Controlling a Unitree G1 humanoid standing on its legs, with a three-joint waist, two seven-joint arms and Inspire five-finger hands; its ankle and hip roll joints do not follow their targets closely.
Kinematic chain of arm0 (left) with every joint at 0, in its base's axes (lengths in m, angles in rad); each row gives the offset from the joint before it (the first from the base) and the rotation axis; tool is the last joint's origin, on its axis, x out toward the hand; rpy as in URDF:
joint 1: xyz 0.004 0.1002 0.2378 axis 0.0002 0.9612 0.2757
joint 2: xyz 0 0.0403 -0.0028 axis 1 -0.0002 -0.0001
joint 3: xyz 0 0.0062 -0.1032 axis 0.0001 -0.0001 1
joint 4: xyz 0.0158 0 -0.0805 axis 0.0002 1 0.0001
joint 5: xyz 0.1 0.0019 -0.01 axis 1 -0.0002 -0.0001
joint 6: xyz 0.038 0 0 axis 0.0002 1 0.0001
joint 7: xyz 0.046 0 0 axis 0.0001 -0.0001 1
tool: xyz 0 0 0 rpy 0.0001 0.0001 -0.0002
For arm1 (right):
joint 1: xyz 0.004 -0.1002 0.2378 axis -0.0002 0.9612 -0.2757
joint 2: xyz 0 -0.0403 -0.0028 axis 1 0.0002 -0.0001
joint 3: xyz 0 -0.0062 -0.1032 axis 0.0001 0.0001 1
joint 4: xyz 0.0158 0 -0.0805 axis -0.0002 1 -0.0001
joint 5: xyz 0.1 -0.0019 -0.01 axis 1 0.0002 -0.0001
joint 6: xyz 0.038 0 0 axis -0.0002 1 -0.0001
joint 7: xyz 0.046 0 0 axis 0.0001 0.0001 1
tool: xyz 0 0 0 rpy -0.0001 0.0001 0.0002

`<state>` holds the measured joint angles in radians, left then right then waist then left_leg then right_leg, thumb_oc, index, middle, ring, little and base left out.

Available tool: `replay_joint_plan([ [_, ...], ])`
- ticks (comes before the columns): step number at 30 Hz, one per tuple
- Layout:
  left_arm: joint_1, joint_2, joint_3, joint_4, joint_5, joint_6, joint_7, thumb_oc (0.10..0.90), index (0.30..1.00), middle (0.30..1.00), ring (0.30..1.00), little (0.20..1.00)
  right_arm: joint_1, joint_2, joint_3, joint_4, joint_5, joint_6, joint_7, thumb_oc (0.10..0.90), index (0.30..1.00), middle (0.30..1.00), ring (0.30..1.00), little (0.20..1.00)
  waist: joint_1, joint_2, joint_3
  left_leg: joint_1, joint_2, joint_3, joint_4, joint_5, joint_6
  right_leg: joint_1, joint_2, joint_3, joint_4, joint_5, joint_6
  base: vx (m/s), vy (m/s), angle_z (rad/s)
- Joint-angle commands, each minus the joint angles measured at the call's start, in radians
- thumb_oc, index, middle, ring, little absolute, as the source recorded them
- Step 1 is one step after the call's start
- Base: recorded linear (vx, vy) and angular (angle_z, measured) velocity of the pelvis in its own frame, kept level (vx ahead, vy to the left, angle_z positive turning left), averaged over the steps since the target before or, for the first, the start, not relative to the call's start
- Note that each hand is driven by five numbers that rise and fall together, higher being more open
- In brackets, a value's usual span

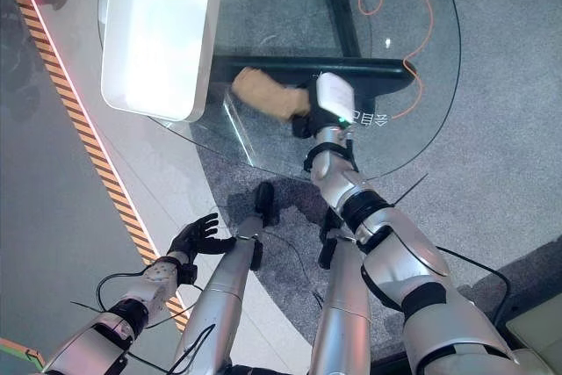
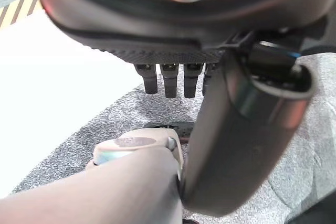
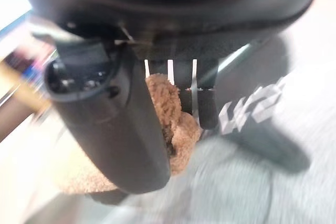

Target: Wipe the table with a cloth and put it in the basket.

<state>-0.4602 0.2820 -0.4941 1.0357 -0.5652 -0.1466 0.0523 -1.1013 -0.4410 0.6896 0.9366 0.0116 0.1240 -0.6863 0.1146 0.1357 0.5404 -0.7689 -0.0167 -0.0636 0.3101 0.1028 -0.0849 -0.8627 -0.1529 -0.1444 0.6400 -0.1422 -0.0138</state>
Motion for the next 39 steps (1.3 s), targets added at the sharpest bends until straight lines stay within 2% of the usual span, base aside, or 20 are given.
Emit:
replay_joint_plan([
  [1,0.052,0.004,0.01,-0.003,-0.032,-0.035,0.006,0.8,0.9,0.9,0.9,0.9,-0.163,-0.151,-0.067,0.022,0.019,-0.017,-0.199,0.1,0.3,0.3,0.3,0.2,-0.021,0.041,-0.02,-0.007,-0.035,0.111,0.098,-0.114,0.072,-0.004,0.044,-0.026,-0.09,0.068,0.023,0.0,0.0,0.0],
  [6,0.059,0.022,0.021,-0.011,-0.044,-0.04,-0.002,0.8,0.9,0.9,0.9,0.9,-0.145,-0.214,-0.107,0.043,0.015,-0.017,-0.244,0.1,0.3,0.3,0.3,0.2,-0.03,0.034,-0.02,-0.016,-0.032,0.113,0.103,-0.121,0.076,-0.011,0.047,-0.025,-0.093,0.067,0.024,0.0,0.0,-0.01],
  [10,0.063,0.041,0.03,-0.012,-0.051,-0.042,-0.014,0.8,0.9,0.9,0.9,0.9,-0.125,-0.264,-0.145,0.097,0.029,-0.041,-0.282,0.1,0.3,0.3,0.3,0.2,-0.035,0.03,-0.02,-0.025,-0.031,0.112,0.107,-0.128,0.081,-0.017,0.049,-0.025,-0.093,0.064,0.024,0.0,-0.005,-0.03],
  [20,0.07,0.067,0.043,-0.017,-0.055,-0.04,-0.028,0.8,0.9,0.9,0.9,0.9,-0.114,-0.31,-0.193,0.186,0.078,-0.072,-0.291,0.1,0.3,0.3,0.3,0.2,-0.034,0.024,-0.02,-0.036,-0.032,0.104,0.114,-0.134,0.087,-0.019,0.055,-0.025,-0.093,0.061,0.024,0.0,0.0,0.0],
  [26,0.062,0.08,0.049,-0.012,-0.052,-0.036,-0.041,0.8,0.9,0.9,0.9,0.9,-0.115,-0.3,-0.187,0.181,0.076,-0.112,-0.248,0.1,0.3,0.3,0.3,0.2,-0.031,0.019,-0.02,-0.036,-0.035,0.097,0.115,-0.134,0.088,-0.014,0.058,-0.027,-0.096,0.06,0.024,0.0,0.0,0.0],
  [33,0.06,0.078,0.061,-0.012,-0.043,-0.035,-0.041,0.8,0.9,0.9,0.9,0.9,-0.118,-0.257,-0.142,0.082,0.039,-0.139,-0.176,0.1,0.3,0.3,0.3,0.2,-0.029,0.016,-0.02,-0.033,-0.036,0.093,0.109,-0.13,0.083,-0.01,0.061,-0.028,-0.096,0.056,0.023,0.0,0.0,0.0],
  [34,0.056,0.077,0.067,-0.013,-0.038,-0.033,-0.044,0.8,0.9,0.9,0.9,0.9,-0.112,-0.236,-0.109,0.015,0.014,-0.131,-0.135,0.1,0.3,0.3,0.3,0.2,-0.029,0.013,-0.02,-0.032,-0.037,0.093,0.106,-0.126,0.081,-0.008,0.063,-0.03,-0.098,0.054,0.022,0.0,0.0,0.0],
  [39,0.049,0.066,0.074,-0.014,-0.026,-0.035,-0.038,0.8,0.9,0.9,0.9,0.9,-0.081,-0.19,-0.054,-0.099,0.0,-0.102,-0.069,0.1,0.3,0.3,0.3,0.2,-0.03,0.007,-0.02,-0.029,-0.04,0.092,0.099,-0.122,0.078,-0.002,0.068,-0.032,-0.102,0.049,0.021,-0.01,-0.001,-0.02],
])
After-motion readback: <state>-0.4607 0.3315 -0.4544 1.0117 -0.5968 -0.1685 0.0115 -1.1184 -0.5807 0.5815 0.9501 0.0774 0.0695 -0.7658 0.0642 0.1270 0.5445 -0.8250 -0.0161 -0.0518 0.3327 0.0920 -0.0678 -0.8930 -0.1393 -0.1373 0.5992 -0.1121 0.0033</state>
